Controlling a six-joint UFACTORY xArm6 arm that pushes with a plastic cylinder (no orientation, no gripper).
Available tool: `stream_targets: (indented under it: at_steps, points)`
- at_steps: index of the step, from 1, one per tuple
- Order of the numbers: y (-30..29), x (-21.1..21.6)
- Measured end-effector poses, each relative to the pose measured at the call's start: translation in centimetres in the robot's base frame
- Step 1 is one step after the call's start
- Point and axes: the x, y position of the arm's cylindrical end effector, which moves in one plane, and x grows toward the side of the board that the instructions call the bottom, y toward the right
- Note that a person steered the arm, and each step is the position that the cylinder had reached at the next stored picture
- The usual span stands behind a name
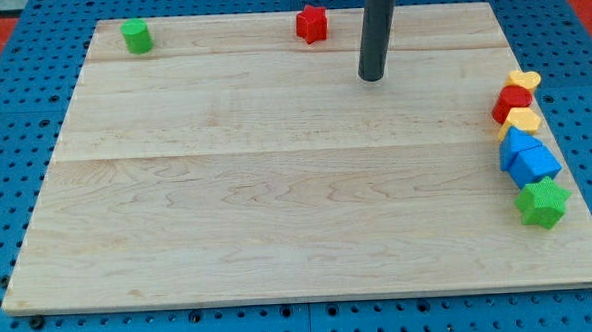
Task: Move your arm towards the top left of the heart
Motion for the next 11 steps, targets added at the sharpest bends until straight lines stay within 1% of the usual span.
stream_targets:
  at_steps: [6, 8, 9, 10, 11]
  points:
    - [0.2, 0.0]
    - [-0.5, -0.1]
    - [-1.3, -1.4]
    - [-1.5, -4.0]
    - [-0.9, -4.8]
